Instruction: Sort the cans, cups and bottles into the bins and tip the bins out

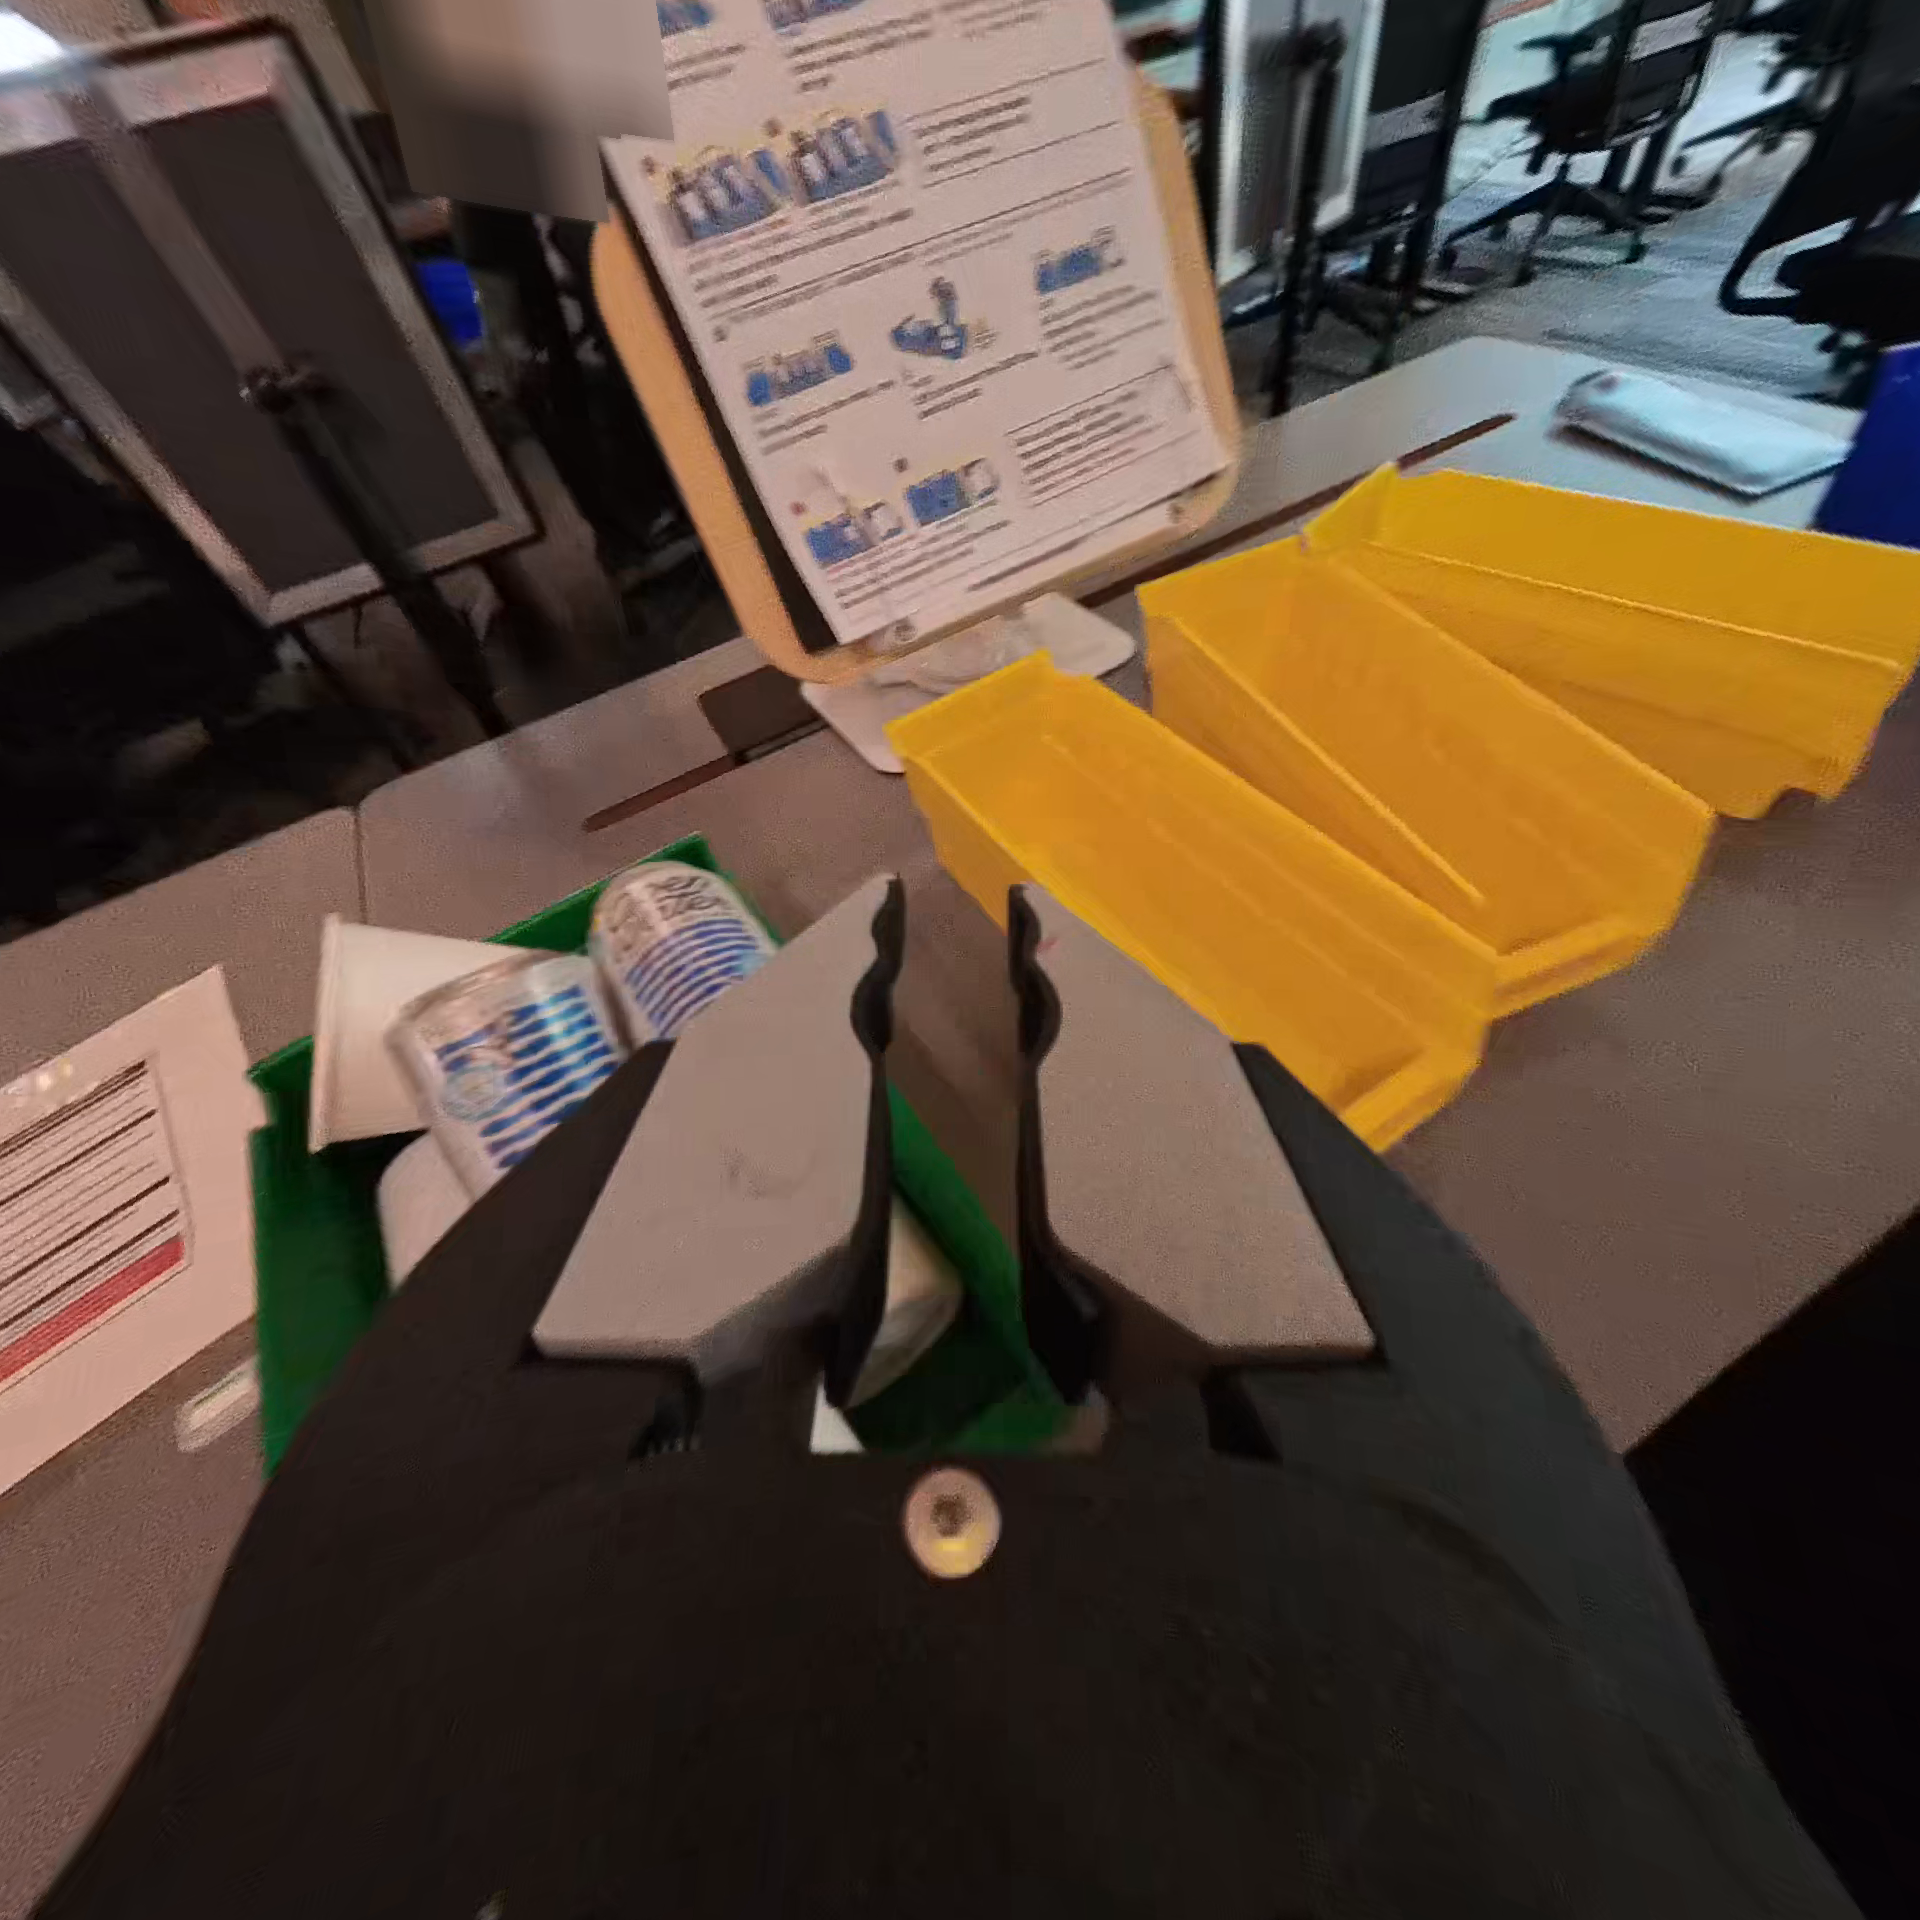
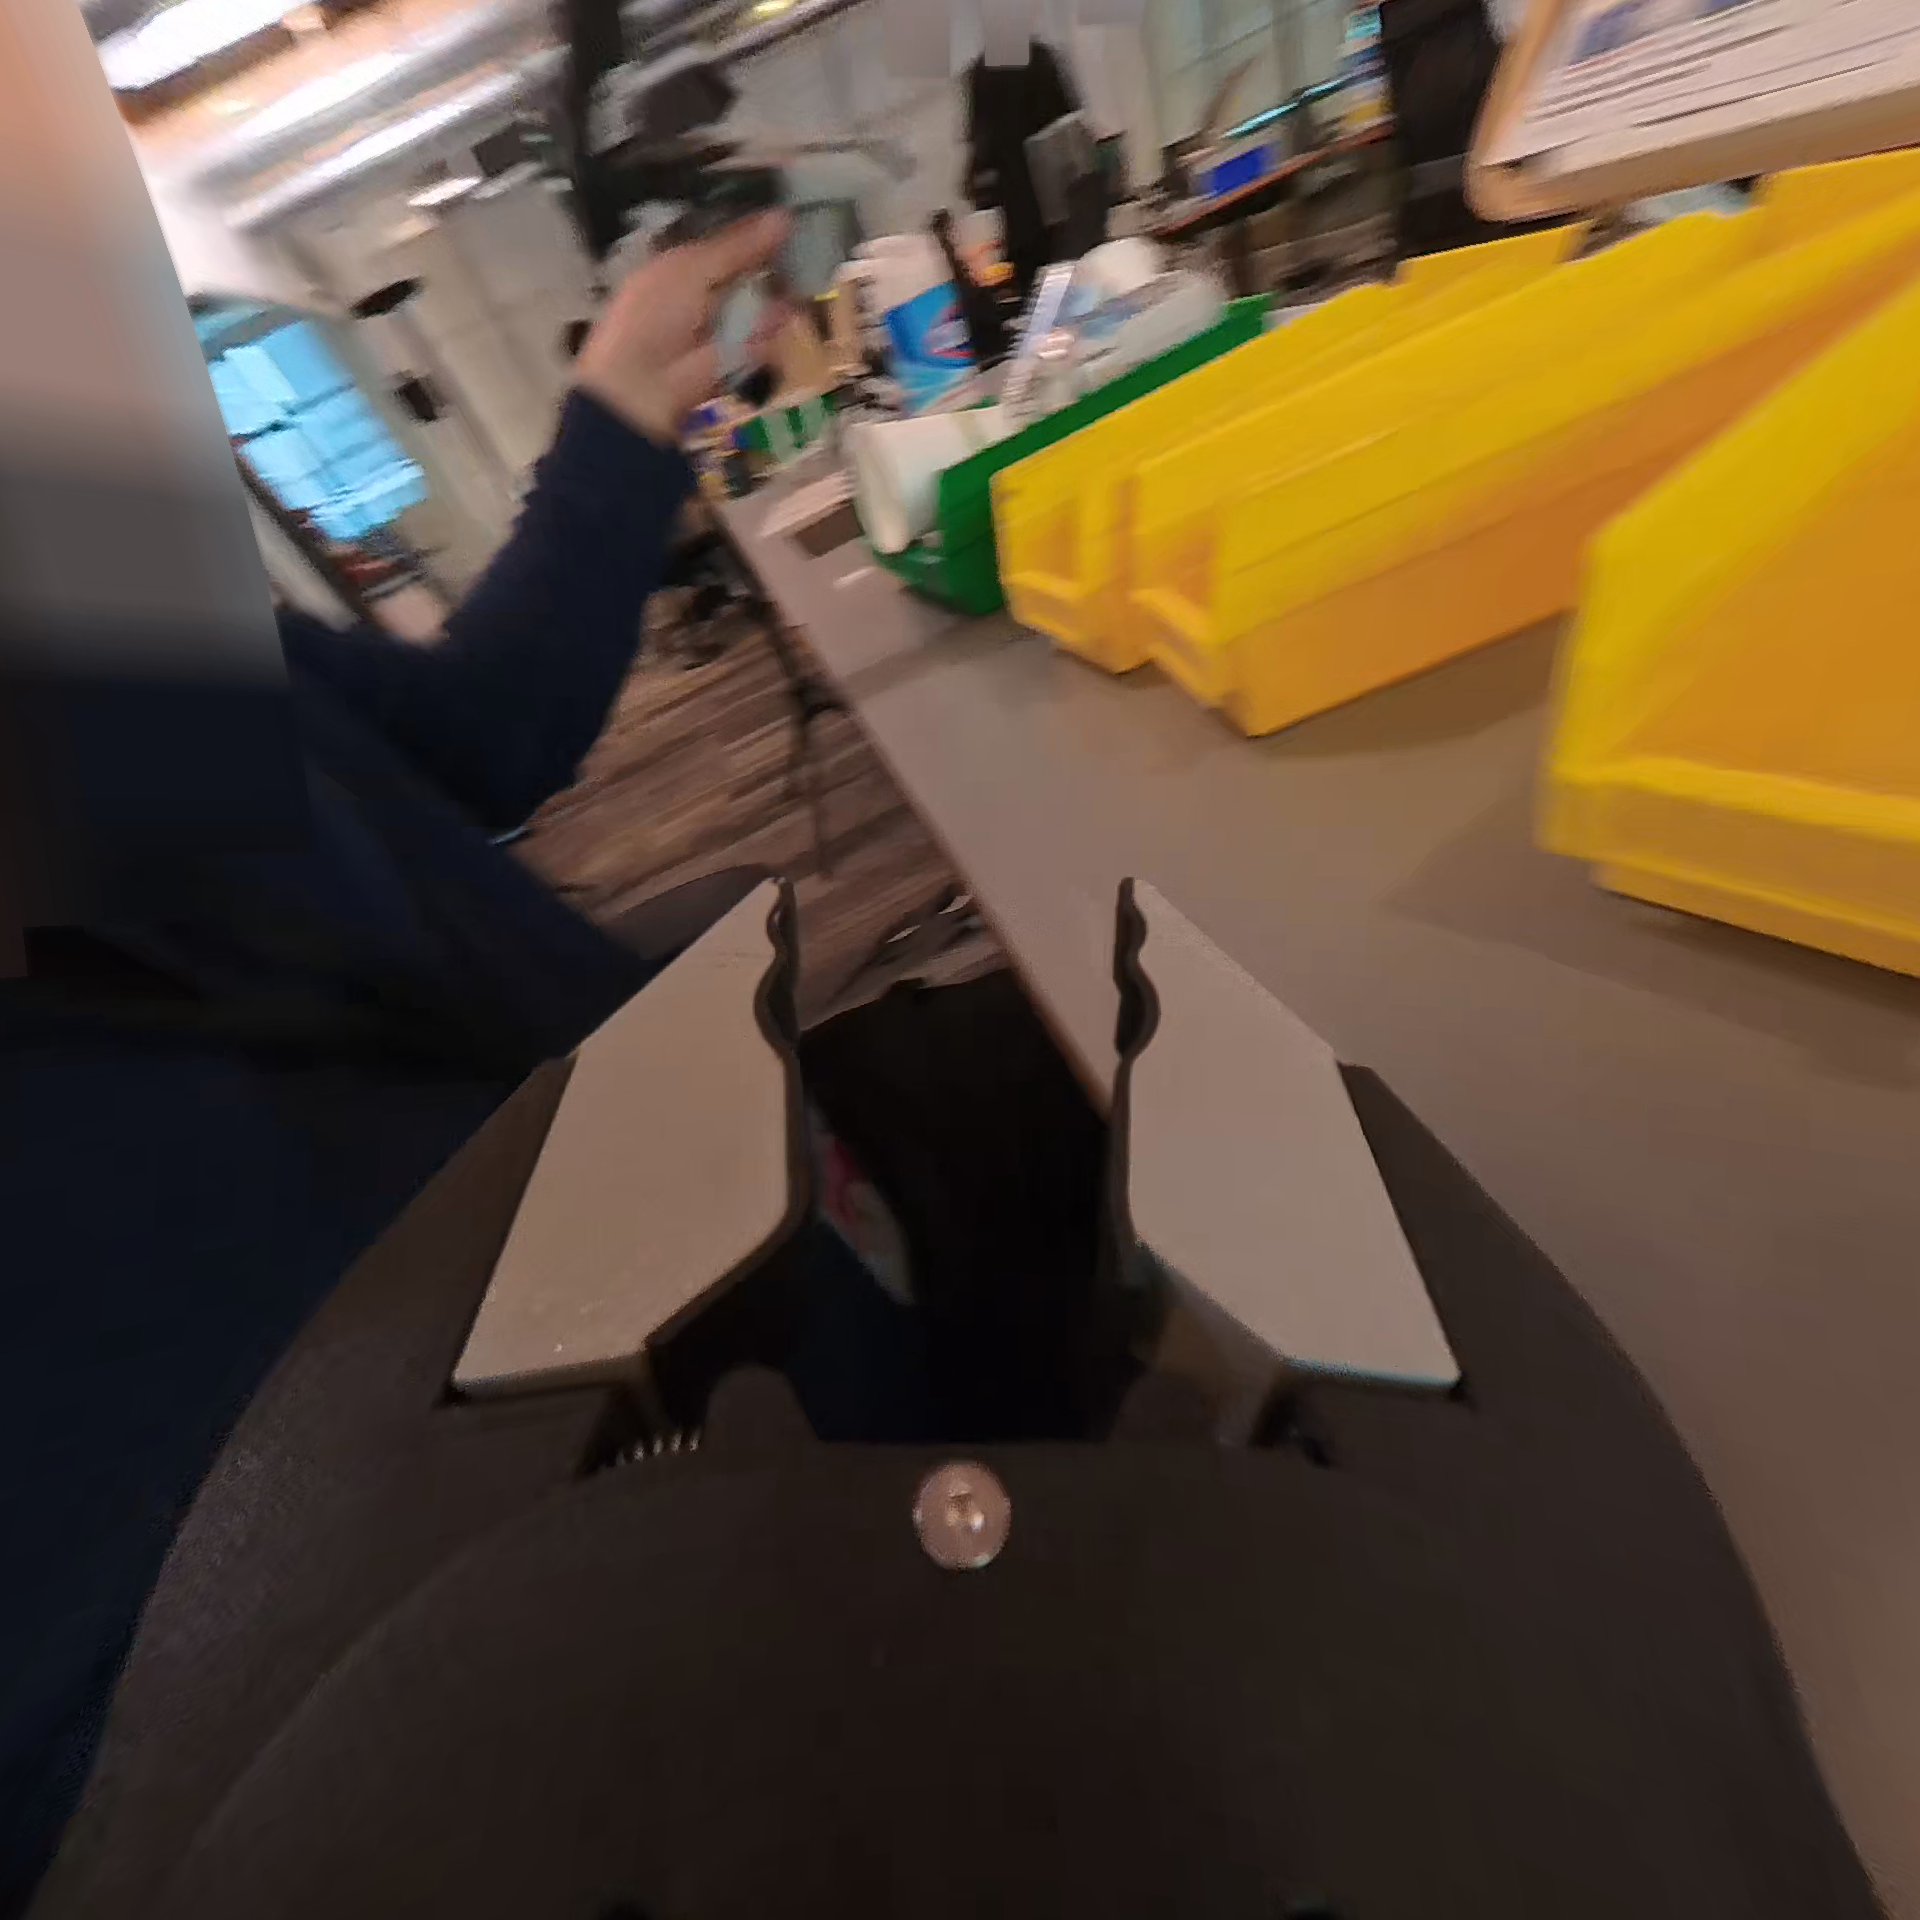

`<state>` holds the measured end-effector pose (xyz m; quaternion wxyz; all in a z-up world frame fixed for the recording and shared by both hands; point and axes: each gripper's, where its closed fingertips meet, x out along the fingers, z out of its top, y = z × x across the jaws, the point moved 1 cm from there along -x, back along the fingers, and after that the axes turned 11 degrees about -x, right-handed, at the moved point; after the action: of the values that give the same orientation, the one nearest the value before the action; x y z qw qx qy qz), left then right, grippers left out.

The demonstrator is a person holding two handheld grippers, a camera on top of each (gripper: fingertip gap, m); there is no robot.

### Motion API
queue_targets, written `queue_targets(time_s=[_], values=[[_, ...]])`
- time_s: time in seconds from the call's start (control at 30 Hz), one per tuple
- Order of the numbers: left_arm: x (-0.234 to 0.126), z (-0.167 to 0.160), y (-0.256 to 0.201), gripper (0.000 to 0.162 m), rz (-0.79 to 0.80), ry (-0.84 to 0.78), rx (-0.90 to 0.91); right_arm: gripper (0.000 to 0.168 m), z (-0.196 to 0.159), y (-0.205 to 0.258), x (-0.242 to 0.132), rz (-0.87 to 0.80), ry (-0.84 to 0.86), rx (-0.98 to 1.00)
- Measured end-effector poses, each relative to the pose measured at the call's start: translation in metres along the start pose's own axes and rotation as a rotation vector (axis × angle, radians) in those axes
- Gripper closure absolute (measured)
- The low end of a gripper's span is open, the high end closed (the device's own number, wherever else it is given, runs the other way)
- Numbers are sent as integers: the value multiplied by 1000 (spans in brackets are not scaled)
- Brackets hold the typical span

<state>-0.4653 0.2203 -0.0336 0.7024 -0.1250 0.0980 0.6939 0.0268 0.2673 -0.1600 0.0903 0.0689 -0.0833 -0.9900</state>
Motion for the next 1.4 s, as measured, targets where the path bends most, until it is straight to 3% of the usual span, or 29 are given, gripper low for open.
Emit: queue_targets(time_s=[0.13,0.2,0.27,0.33,0.4,0.5,0.6,0.67,0.77,0.8,0.9,0.97,1.1,1.23,1.3,1.4], values=[[-7,-55,-125,144,-326,-47,120,107,1,-45,-9,-306,43,-2],[-8,-87,-188,143,-552,6,111,106,1,-69,-26,-527,77,-38],[0,-124,-224,143,-628,118,89,106,4,-91,-58,-806,81,-93],[12,-158,-231,142,-576,217,99,107,3,-101,-92,-1024,74,-105],[20,-171,-217,142,-474,211,80,99,1,-102,-104,-1083,61,-78],[22,-173,-174,130,-270,207,29,90,-7,-114,-108,-1150,122,-38],[10,-156,-117,119,-15,123,3,91,-22,-143,-113,-1262,254,-17],[-2,-147,-87,119,82,51,-19,100,-39,-164,-106,-1248,339,30],[-13,-158,-72,105,59,130,-98,145,-44,-187,-111,-1286,415,-22],[-15,-161,-71,104,44,146,-126,145,-43,-191,-111,-1269,441,-51],[-15,-159,-77,106,21,132,-144,144,-42,-195,-109,-1138,527,-130],[-11,-158,-87,106,-2,131,-123,143,-43,-196,-112,-1045,492,-86],[11,-160,-154,108,-262,175,-73,142,-42,-189,-116,-866,396,-23],[45,-165,-174,110,-234,228,128,118,-9,-173,-133,-984,285,-136],[65,-161,-172,111,-188,231,228,111,20,-147,-111,-915,219,-303],[91,-167,-156,112,-97,344,360,103,35,-121,-56,-732,289,-504]])
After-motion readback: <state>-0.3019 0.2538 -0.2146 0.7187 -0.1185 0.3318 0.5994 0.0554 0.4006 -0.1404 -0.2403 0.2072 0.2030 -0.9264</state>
